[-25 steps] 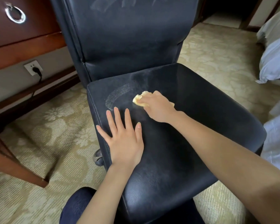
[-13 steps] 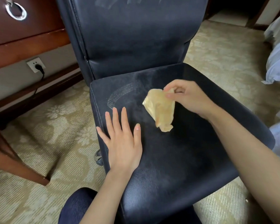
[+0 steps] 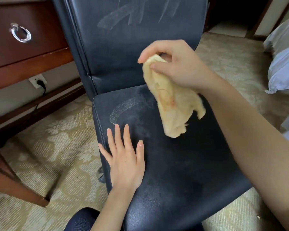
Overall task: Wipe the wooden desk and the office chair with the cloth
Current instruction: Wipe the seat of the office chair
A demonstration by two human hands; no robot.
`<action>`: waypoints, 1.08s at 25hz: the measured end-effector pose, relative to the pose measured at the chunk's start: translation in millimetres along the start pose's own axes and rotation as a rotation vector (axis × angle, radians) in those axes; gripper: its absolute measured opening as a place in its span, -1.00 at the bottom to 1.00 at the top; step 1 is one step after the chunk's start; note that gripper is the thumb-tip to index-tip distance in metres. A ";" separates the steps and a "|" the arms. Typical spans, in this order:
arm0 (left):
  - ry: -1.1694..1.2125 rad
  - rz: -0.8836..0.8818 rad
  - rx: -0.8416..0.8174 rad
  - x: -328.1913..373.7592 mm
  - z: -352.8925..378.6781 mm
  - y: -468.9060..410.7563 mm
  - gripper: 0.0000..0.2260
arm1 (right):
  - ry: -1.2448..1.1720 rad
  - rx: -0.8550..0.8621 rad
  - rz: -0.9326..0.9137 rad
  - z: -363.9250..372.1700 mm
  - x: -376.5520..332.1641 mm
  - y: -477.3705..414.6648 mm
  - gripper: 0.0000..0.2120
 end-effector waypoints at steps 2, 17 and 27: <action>0.002 -0.004 0.006 0.2 -1.0 0.2 -0.36 | -0.227 0.019 -0.010 -1.8 -7.9 -5.0 -0.70; -0.025 0.006 0.004 2.0 -0.9 -2.8 -0.33 | 0.527 -0.462 0.196 55.8 70.3 47.0 -0.60; 0.018 -0.011 0.007 0.9 0.1 -2.3 -0.33 | 0.413 -0.458 0.358 89.1 95.8 112.9 -0.49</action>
Point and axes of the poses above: each hand's wrist, its own y-axis away from the middle knuckle, its own z-axis out of the palm, x = y × z, the point moved 3 cm from there along -y, towards the middle knuckle, and after that the axes turned 14 degrees about y, right-handed, at the moved point
